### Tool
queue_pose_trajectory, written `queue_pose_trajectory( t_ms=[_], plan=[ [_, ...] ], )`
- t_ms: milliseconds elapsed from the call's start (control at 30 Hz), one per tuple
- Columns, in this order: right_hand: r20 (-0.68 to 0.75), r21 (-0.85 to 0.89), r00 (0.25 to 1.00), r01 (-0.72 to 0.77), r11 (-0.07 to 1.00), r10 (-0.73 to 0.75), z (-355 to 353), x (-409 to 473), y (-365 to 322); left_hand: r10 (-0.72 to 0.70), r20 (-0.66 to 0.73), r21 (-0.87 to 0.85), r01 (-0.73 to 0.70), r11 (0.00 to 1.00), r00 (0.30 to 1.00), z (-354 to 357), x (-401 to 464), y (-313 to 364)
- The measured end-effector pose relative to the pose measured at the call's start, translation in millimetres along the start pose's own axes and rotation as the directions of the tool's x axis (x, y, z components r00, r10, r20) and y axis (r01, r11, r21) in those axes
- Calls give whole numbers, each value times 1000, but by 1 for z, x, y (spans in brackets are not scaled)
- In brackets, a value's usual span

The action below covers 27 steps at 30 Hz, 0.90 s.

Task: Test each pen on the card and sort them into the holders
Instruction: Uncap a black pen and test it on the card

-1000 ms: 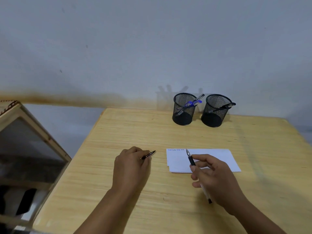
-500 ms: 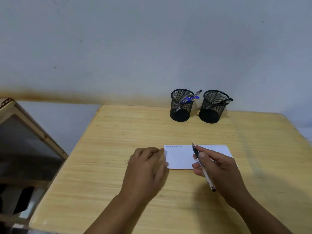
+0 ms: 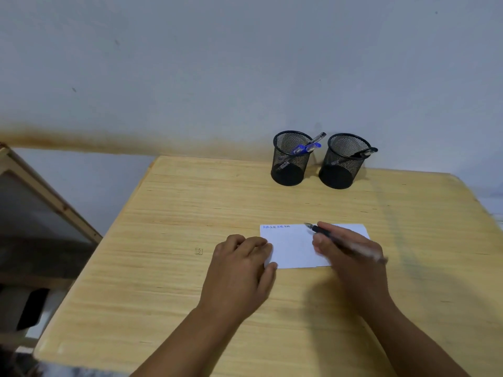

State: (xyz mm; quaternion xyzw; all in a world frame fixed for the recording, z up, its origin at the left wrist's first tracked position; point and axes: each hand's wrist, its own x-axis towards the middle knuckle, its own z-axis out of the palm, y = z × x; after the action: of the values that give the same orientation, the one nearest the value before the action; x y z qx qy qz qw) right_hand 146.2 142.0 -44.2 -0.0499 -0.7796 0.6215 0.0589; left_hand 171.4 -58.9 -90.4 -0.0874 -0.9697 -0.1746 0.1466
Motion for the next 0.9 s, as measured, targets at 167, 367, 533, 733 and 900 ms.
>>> queue_pose_trajectory(
  t_ms=[167,367,533,733,900],
  plan=[
    [-30,-270,994,94,958,-106,12,25,5,-21,7,52,21,998,1000,-2,-1,3],
    [-12,-227,995,92,969,-97,26,42,7,-37,29,56,36,998,999,-2,1,4],
    [-24,-303,994,92,948,-104,32,43,15,-46,34,44,44,998,998,-2,3,3],
    [-11,-365,997,71,928,-81,31,45,19,-51,14,56,51,997,999,-1,3,3],
    [-25,-365,998,51,930,-64,32,45,19,-57,25,44,56,997,998,-1,4,3]
  ],
)
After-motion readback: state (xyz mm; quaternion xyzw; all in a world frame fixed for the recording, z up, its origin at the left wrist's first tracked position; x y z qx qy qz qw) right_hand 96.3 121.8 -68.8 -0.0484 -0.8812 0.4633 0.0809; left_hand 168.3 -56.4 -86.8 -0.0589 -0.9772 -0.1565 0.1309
